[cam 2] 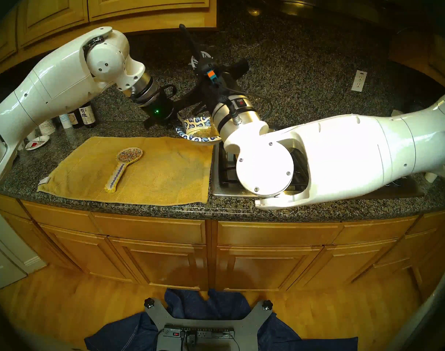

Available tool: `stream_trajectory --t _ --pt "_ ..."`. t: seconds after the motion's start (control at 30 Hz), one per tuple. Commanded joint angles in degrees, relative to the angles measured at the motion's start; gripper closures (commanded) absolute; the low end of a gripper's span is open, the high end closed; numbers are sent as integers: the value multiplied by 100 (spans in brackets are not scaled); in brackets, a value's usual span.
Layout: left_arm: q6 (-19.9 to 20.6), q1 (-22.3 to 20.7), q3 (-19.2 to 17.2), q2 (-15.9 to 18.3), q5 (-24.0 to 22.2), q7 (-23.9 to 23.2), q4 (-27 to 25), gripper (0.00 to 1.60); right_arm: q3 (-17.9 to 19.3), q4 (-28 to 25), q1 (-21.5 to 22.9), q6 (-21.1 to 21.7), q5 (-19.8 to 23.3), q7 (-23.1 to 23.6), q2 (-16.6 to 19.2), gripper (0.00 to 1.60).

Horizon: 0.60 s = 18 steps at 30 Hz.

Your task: Scoop oatmeal into bowl

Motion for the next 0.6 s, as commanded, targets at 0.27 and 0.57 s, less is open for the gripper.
stream_trajectory --t 0.27,0.57 --pt "17 -173 -260 -17 5 372 12 160 -20 95 117 115 -418 -223 -94 160" --pt "19 -160 -279 -20 5 380 13 160 -69 112 124 111 -475 -233 -103 160"
